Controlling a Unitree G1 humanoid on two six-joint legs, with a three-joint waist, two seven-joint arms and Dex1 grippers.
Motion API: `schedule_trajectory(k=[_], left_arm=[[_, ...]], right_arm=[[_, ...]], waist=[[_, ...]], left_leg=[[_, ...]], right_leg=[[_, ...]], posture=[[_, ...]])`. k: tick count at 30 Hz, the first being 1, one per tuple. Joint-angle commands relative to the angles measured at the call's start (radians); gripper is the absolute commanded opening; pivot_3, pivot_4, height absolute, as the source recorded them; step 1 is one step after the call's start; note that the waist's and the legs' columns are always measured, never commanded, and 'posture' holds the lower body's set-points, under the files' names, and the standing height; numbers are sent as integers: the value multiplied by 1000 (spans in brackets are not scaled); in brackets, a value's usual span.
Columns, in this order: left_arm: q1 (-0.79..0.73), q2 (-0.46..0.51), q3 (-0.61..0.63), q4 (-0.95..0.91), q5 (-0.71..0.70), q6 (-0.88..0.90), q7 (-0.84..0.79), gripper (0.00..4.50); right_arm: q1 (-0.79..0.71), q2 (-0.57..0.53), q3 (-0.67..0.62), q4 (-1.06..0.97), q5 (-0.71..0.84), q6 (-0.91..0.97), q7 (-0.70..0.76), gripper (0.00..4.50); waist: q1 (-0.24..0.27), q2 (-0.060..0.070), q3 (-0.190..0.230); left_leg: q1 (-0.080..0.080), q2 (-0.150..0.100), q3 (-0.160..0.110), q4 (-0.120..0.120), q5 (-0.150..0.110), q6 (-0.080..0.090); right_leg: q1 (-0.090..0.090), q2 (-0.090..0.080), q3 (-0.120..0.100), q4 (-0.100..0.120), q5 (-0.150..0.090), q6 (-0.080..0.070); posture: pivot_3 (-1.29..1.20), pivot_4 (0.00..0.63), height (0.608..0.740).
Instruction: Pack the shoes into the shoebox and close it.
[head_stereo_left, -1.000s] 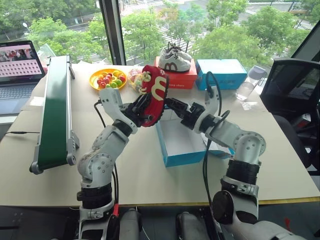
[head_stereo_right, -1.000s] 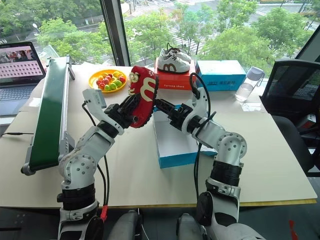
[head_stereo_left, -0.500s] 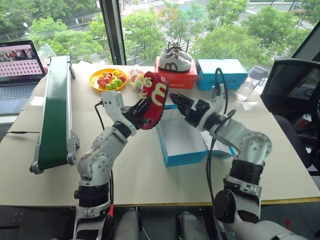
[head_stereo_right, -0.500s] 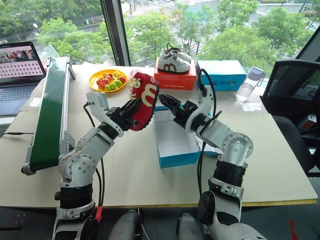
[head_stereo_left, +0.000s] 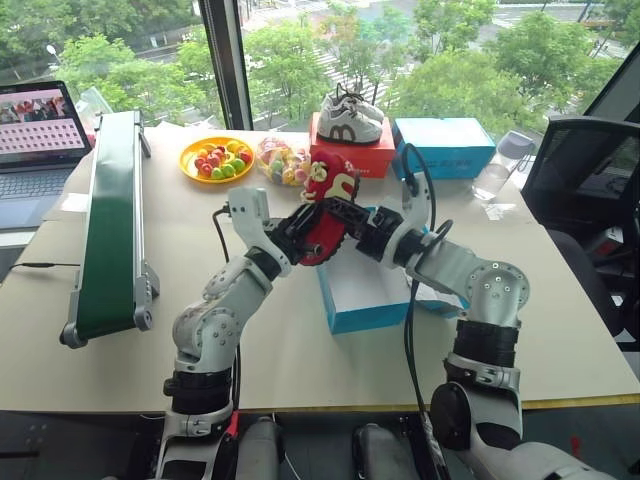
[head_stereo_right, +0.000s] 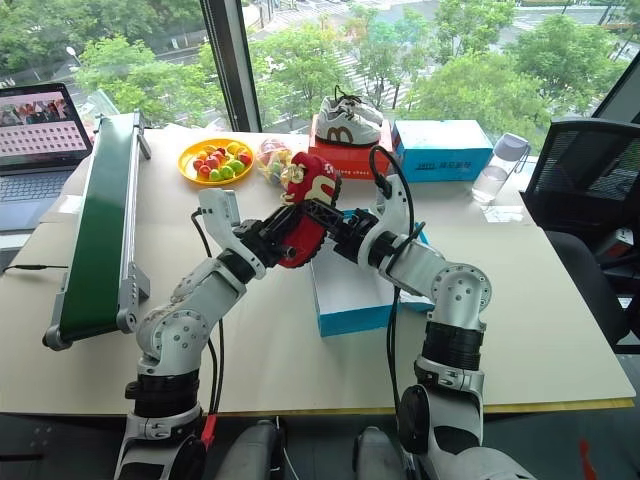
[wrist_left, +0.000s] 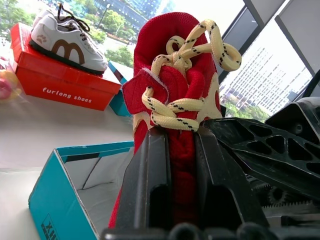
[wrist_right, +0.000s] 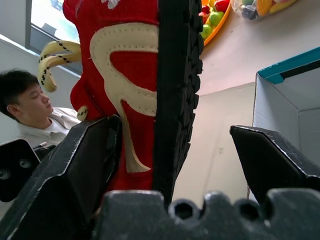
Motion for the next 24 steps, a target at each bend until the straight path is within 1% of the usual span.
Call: schedule_trajectory(k=[1,3,8,10,15,16,18,19,21,22,24], left_arm=[[-21,1,-3,-44,-7,-14,-13,153],[-20,3,-7,-43,0,-17,-11,153],[-18,6,-16,-42,26,-26,-6,153],[-17,8,-21,-45,33,-27,-8,153],[-15,16,-34,-43,58,-42,-18,153],[-13,15,-34,-40,66,-49,-15,932],[-7,20,-41,-38,73,-54,-25,1387],[-4,26,-49,-39,81,-51,-26,1850],[1,34,-56,-44,67,-26,-36,2487],[7,39,-52,-49,58,-17,-41,2890],[20,47,-45,-54,52,-10,-46,2890]], right_arm=[[-8,-4,-6,-13,3,-38,1,3631],[-6,-3,-8,-20,9,-42,4,3100],[-8,1,-11,-25,22,-62,16,1346],[-22,17,-34,-28,65,-81,22,816],[-46,45,-78,-27,156,-106,2,816],[-51,54,-90,-26,182,-117,-10,798],[-56,65,-102,-31,213,-131,-33,798],[-56,66,-104,-35,219,-139,-42,798],[-60,61,-111,-37,200,-178,-70,798],[-65,45,-117,-30,169,-205,-80,798],[-64,-3,-107,-21,107,-235,-78,798]], waist=[[0,0,0],[0,0,0],[0,0,0],[0,0,0],[0,0,0],[0,0,0],[0,0,0],[1,1,0],[1,1,0],[1,1,0],[1,1,1]], left_leg=[[0,0,0,0,0,0],[0,0,0,0,0,0],[0,0,0,0,0,0],[0,0,0,0,0,0],[0,0,0,0,0,0],[0,0,0,-1,0,0],[0,0,0,-1,0,0],[0,0,0,-1,0,0],[0,0,0,0,0,0],[0,0,0,0,0,0],[0,0,0,-1,0,0]], right_leg=[[0,0,0,0,0,0],[0,0,0,0,0,0],[0,0,0,0,0,0],[0,0,0,0,0,0],[0,0,0,0,0,0],[0,0,0,0,0,0],[0,0,0,0,0,0],[0,0,0,0,0,0],[0,0,0,0,0,0],[0,0,0,-1,0,0],[0,0,0,-1,0,0]], posture=[[0,150,733],[0,150,733],[0,150,733],[0,150,733],[0,150,733],[0,150,733],[0,150,733],[0,150,733],[0,150,733],[0,150,733],[0,150,733]])
